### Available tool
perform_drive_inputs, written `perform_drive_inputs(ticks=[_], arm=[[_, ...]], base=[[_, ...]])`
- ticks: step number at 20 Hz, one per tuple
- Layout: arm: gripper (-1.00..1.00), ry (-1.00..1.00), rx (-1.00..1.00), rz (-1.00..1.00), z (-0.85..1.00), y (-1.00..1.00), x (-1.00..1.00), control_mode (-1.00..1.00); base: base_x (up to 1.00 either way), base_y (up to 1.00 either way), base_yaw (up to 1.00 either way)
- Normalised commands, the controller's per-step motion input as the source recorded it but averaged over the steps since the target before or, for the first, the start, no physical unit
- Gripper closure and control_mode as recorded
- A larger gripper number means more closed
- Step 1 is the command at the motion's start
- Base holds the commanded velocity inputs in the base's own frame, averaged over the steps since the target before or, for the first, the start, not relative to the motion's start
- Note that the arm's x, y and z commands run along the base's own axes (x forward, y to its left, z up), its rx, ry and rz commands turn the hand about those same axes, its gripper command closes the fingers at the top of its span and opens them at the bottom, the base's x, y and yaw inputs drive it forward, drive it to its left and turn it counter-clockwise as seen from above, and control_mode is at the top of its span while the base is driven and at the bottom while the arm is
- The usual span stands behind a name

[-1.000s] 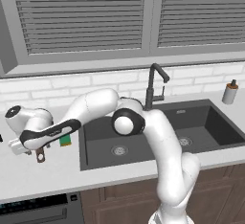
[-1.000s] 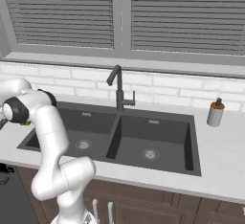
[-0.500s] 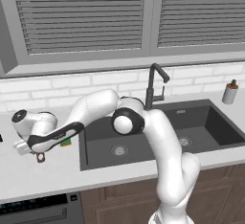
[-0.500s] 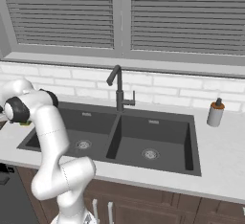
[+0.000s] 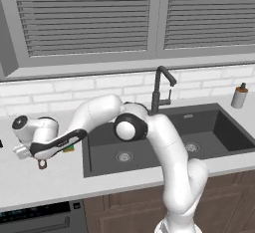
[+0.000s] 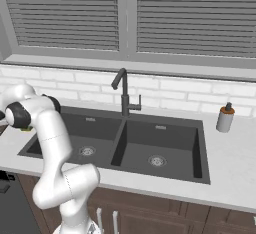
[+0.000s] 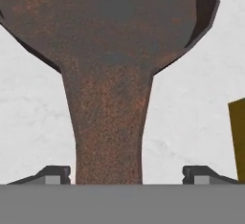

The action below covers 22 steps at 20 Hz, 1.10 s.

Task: Pick the pan and sponge and place them into the sink. Then turn on the water.

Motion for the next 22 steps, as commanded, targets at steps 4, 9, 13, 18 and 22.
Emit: perform_drive_inputs(ticks=[4, 9, 13, 18, 22], arm=[[-1.0, -0.02, 0.06, 0.0, -0.69, -0.08, 0.0, -1.0], [-1.0, 0.0, 0.17, 0.0, -0.97, -0.27, 0.01, -1.0], [1.0, -0.01, 0.26, 0.02, -1.0, -0.75, -0.03, -1.0], [1.0, -0.05, 0.26, 0.02, -1.0, -0.83, -0.11, -1.0], [1.0, -0.01, 0.08, 0.01, -0.96, -0.15, 0.0, -1.0]], base=[[0.0, 0.0, 0.0], [0.0, 0.0, 0.0], [0.0, 0.0, 0.0], [0.0, 0.0, 0.0], [0.0, 0.0, 0.0]])
